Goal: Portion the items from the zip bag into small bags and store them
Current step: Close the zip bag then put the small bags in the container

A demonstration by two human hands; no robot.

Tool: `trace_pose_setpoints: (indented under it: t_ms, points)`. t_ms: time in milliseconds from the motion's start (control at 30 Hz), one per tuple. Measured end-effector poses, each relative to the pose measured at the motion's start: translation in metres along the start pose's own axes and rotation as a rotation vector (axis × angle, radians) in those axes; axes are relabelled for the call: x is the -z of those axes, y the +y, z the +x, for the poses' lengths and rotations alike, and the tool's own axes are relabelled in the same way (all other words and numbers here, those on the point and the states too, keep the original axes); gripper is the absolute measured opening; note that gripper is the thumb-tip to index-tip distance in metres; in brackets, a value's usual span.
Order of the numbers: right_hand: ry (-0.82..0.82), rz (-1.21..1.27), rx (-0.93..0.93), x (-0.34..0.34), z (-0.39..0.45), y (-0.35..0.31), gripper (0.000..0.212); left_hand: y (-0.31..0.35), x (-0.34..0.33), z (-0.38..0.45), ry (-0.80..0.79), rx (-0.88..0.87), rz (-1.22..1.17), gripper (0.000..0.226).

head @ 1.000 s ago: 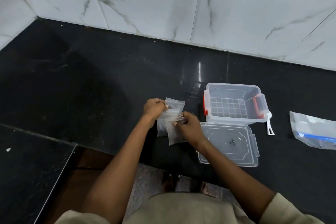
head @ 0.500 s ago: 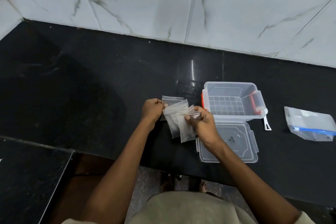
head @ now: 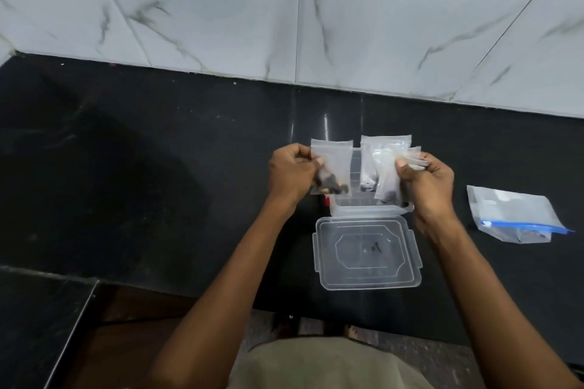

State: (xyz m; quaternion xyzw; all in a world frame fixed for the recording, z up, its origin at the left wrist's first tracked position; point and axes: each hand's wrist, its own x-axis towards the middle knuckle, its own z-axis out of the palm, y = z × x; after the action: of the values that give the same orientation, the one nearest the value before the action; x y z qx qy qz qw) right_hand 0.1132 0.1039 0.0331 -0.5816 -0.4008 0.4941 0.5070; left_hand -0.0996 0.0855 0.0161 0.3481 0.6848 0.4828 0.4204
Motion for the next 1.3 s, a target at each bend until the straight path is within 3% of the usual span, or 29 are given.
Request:
trace_pose_setpoints:
  t_ms: [333,533,633,833,1033,1300]
  points:
    - [0.017,-0.120,-0.051,0.045,0.042,0.007,0.009,0.002,-0.097,-0.010,-0.151,-0.141,0.678,0.014]
    - [-0.087,-0.322,-0.082,0.037,0.050,0.020,0.012,-0.002,-0.104,-0.013,-0.177,-0.104,0.808,0.030]
    - [-0.153,-0.465,-0.059,0.030,0.052,0.023,0.011,0.006,-0.102,-0.015,-0.095,-0.078,0.861,0.026]
    - [-0.188,-0.627,-0.064,0.016,0.053,0.025,0.013,0.001,-0.075,-0.026,0.245,-0.186,0.788,0.019]
    - [-0.231,-0.471,-0.255,-0.011,0.054,0.038,0.014,-0.015,-0.066,-0.024,0.206,-0.220,0.624,0.027]
    - [-0.280,-0.805,-0.112,-0.025,0.055,0.048,0.006,-0.019,-0.065,-0.021,0.180,-0.251,0.591,0.025]
